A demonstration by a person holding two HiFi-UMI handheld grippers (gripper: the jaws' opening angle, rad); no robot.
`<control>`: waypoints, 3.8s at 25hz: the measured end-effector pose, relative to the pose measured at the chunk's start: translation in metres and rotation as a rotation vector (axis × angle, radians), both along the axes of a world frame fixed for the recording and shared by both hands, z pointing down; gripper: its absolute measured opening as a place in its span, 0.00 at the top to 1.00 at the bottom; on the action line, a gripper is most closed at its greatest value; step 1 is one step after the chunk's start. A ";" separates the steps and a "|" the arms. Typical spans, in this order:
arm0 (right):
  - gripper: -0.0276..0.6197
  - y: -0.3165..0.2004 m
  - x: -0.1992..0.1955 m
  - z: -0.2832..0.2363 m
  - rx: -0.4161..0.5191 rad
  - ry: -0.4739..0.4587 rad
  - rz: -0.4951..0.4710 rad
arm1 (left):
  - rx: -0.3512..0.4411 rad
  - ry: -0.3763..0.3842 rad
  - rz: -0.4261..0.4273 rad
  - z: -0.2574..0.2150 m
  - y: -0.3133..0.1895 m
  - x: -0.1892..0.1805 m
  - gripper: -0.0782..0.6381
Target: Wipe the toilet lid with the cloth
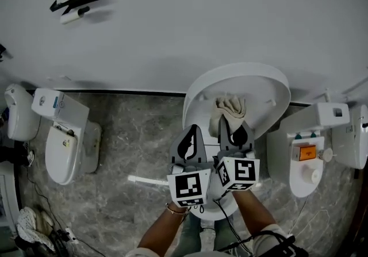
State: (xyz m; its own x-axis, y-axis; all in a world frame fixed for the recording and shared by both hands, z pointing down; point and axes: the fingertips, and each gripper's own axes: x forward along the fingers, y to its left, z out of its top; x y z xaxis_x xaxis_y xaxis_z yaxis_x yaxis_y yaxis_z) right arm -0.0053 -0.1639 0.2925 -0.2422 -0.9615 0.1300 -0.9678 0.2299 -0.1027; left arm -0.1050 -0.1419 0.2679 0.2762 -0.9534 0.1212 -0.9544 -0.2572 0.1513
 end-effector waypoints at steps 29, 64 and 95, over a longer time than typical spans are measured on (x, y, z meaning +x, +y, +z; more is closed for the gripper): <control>0.80 -0.025 0.152 0.093 -0.066 0.031 0.229 | -0.072 0.046 0.122 0.069 -0.004 0.106 0.87; 0.80 -0.030 0.028 0.150 -0.011 0.006 0.097 | -0.164 0.011 0.008 0.144 0.002 0.001 0.87; 0.80 0.001 -0.052 0.166 -0.021 -0.028 -0.036 | -0.176 -0.029 -0.051 0.186 0.001 -0.043 0.87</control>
State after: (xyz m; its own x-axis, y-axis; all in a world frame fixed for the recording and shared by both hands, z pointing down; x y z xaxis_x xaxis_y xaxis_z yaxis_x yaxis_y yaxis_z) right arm -0.0572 -0.1631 0.4586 -0.2801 -0.9493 0.1425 -0.9557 0.2617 -0.1349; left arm -0.1475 -0.1405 0.4537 0.2220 -0.9296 0.2943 -0.9702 -0.1804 0.1620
